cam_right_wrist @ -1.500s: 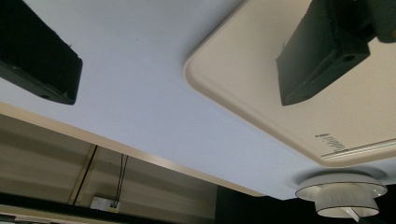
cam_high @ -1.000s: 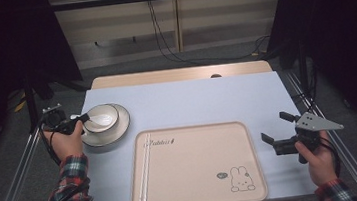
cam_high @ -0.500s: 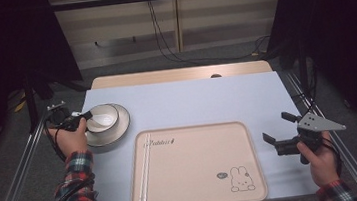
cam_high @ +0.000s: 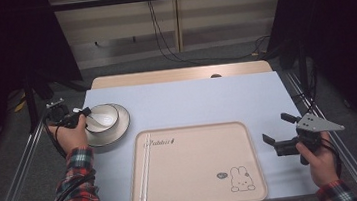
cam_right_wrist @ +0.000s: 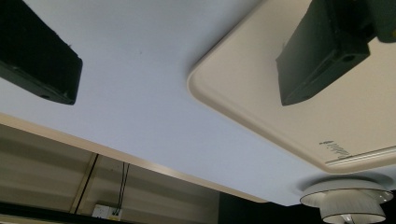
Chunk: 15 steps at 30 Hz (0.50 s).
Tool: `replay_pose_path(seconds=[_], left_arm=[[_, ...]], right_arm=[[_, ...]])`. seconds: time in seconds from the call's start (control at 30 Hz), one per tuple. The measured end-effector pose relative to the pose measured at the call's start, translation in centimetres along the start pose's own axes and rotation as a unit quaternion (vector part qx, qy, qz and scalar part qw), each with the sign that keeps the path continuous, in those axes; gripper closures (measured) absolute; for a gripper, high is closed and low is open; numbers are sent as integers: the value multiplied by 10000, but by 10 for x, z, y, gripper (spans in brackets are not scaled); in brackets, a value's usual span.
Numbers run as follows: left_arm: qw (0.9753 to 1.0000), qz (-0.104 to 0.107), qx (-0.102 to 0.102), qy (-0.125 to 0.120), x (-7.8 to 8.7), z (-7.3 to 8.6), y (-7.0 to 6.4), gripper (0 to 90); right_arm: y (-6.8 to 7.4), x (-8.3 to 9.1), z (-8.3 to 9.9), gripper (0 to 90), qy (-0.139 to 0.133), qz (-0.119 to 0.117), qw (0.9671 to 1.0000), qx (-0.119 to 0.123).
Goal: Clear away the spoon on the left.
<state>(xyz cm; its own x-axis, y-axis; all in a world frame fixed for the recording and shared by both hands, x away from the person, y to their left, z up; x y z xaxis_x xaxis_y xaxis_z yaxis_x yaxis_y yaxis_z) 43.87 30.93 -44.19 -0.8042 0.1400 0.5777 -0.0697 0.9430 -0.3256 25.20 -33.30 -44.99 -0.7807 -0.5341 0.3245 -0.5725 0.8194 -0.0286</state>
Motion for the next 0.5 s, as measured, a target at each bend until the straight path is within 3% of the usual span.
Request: replay_pose_path(seconds=[0.17, 0.2, 0.33, 0.4, 0.5], left_arm=[[10000, 21, 3, -72, 0, -1, -3, 750], [9999, 29, 101, -110, -1, -1, -5, 763], [9998, 61, 96, -185, 1, -4, -5, 803], [9995, 103, 199, -231, 4, -6, -8, 833], [9995, 140, 88, -259, 7, -10, -11, 858]], right_arm=[[0, 1, 0, 0, 19, 50, 10000, -25], [-1, 1, 0, 0, 6, 62, 10000, 2], [0, 1, 0, 0, -10, 31, 10000, 12], [0, 1, 0, 0, -2, 77, 10000, 13], [-1, 2, -1, 0, -21, 72, 10000, 14]])
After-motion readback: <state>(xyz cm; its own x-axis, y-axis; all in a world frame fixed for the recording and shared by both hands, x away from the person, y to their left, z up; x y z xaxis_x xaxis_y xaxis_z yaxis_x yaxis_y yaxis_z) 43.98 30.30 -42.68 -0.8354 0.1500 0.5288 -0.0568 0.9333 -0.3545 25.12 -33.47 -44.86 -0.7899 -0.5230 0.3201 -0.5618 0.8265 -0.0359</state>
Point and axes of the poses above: each handheld gripper's, and its own axes: x roughly backward along the jaws, z roughly out of its underside, y roughly to its left, the point moved 1 cm from there along -x, roughly forward along the jaws, and after that the axes turned 3 degrees about -z, right-handed, at the moved point
